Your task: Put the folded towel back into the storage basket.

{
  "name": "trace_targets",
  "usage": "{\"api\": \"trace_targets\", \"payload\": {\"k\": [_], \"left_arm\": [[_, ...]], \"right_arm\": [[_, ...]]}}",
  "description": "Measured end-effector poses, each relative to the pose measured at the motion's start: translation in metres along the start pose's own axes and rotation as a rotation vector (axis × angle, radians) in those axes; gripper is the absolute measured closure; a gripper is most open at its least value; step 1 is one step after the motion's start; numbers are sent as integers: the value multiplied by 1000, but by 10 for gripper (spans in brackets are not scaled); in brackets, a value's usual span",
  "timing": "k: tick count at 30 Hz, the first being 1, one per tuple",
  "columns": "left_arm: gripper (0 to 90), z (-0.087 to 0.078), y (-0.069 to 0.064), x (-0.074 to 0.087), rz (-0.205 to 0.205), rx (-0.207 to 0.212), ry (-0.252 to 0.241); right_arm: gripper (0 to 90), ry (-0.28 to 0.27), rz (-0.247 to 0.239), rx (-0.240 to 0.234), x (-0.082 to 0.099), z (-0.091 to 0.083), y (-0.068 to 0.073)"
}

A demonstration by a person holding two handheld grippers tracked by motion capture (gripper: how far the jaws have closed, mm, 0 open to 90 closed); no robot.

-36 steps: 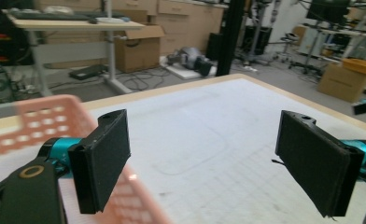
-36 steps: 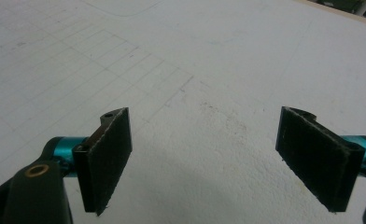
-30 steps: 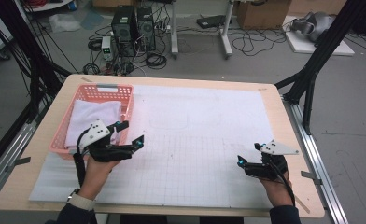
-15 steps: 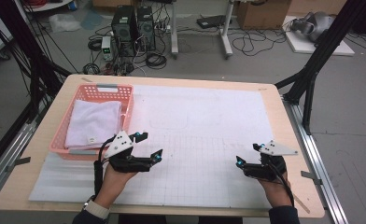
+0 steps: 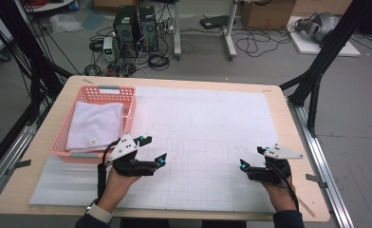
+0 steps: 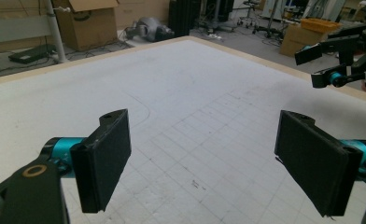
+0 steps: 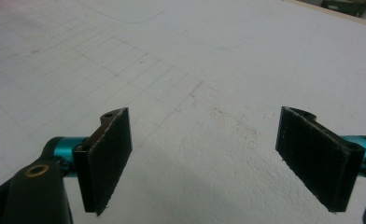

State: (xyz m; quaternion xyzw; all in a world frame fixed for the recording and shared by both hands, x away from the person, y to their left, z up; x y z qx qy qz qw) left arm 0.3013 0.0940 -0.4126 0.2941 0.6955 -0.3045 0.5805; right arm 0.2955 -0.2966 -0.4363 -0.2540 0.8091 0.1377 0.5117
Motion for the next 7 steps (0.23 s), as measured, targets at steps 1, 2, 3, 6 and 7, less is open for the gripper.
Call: {"api": "trace_targets", "payload": {"k": [1,2,3,6,7], "left_arm": [[189,0,0,0,0,0,0],[189,0,0,0,-1,-3,0],[189,0,0,0,-2,-3,1],[189,1,0,0,-2,-2,1],[189,1,0,0,-4,-2,-1]], "right_arm": [[170,0,3,1,0,0,0],[170,-2,2,3,0,0,0],[170,-2,1,2,0,0,-1],[170,-6,4,3,0,-1,-1],[170,-6,4,3,0,-1,-1]]}}
Point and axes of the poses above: each handheld gripper's, and its own axes: z roughly forward along the jaws, x roughly out of its underside, y roughly to its left, the point moved 4 cm from there along z, roughly forward along the jaws, and after that the axes turned 6 degrees about -y, right-handed, at the moved point
